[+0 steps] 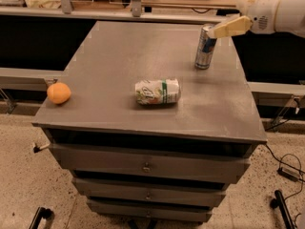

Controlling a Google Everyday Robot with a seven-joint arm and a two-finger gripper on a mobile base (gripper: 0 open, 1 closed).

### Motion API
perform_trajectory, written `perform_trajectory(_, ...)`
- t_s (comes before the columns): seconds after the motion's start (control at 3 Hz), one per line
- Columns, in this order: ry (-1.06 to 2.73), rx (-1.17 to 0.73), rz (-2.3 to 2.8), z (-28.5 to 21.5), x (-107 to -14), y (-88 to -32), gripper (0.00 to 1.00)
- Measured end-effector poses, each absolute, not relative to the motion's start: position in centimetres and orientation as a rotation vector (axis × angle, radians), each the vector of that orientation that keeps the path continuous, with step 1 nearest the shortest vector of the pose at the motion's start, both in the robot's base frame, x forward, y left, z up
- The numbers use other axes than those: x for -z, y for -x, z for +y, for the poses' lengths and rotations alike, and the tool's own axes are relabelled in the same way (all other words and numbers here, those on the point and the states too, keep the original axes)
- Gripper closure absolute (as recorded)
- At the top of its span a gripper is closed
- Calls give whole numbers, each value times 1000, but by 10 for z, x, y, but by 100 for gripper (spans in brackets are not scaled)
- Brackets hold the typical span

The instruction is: Pick redbull can

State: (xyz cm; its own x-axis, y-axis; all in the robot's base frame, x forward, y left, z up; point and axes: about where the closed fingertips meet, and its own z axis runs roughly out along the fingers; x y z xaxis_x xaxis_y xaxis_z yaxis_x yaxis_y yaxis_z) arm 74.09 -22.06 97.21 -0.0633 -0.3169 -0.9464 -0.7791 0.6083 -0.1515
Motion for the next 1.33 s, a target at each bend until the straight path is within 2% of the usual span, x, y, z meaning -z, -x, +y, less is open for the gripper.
perform_trajectory(0.67, 945, -589, 1751, -202, -921, -738, 0)
perform_trajectory(1.33, 984, -636, 1736, -186, -913, -739, 0)
